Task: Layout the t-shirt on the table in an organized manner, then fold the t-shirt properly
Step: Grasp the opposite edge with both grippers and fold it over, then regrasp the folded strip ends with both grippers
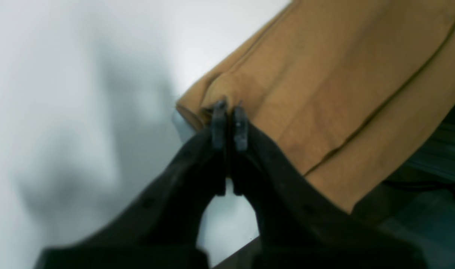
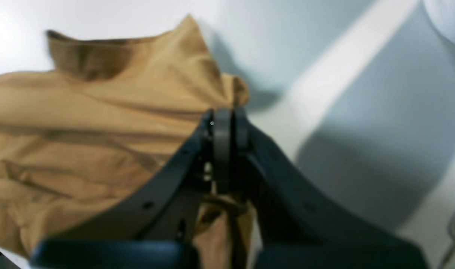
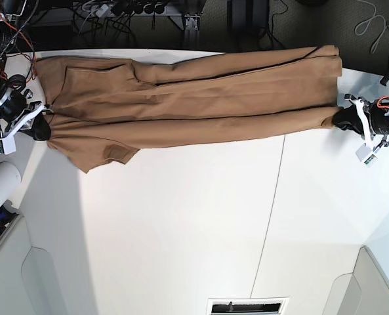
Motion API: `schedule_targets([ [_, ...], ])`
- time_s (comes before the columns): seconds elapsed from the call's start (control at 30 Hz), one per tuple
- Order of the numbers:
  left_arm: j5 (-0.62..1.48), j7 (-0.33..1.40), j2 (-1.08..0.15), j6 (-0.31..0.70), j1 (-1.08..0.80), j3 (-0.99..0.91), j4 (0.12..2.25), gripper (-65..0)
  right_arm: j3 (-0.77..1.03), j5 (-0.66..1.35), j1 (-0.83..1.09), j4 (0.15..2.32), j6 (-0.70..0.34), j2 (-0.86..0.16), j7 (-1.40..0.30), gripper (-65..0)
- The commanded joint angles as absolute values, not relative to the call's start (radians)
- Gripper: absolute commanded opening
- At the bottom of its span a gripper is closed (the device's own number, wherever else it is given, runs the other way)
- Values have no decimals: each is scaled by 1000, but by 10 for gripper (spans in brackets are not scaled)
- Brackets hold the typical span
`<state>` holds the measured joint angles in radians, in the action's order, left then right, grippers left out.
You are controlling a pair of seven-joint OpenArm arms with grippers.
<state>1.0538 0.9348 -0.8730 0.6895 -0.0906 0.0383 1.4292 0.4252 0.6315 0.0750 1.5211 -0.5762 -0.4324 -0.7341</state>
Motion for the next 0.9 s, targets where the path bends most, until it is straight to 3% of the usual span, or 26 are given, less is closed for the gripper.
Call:
schedule_targets([
  [0.0, 1066, 926, -901, 698, -80, 17, 1442, -650, 444, 655, 62, 1539, -577, -455, -720, -650],
  [0.5, 1166, 1058, -907, 698, -90, -1, 1442, -650, 496, 728, 70, 1539, -577, -468, -818, -650],
  [0.87, 1196, 1065, -931, 698, -93, -1, 1442, -650, 496, 801, 202, 1666, -577, -468, -816, -650],
])
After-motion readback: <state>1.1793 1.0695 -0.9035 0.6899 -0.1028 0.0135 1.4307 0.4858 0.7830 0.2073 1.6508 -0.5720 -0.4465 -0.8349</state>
